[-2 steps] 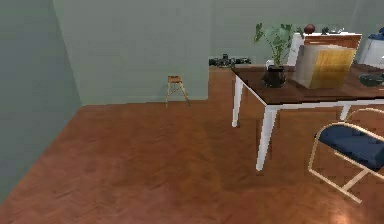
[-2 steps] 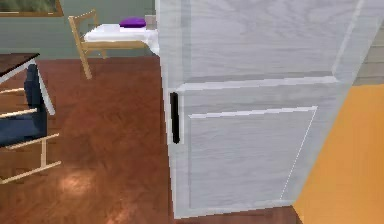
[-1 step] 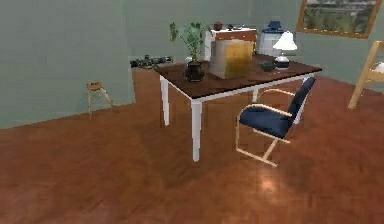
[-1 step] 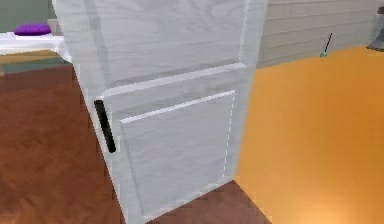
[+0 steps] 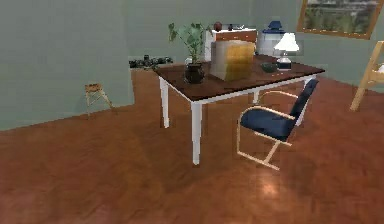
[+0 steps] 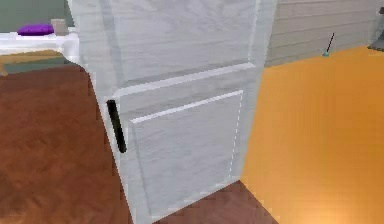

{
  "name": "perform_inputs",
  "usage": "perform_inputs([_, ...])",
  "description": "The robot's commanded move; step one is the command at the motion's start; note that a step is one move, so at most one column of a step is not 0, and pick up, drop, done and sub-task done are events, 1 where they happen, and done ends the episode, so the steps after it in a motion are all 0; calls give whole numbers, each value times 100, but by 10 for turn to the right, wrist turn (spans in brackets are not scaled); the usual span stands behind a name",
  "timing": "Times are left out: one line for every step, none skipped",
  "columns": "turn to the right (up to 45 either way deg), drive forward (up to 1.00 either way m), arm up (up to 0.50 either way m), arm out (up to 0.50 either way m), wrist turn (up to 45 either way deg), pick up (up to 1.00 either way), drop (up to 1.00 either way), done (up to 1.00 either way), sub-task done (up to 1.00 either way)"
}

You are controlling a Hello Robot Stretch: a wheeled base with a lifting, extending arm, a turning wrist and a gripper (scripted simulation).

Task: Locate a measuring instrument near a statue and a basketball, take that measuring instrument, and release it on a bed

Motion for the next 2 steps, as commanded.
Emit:
perform_inputs([300,0,0,0,0,0,0,0,0])
perform_inputs([0,60,0,0,0,0,0,0,0])
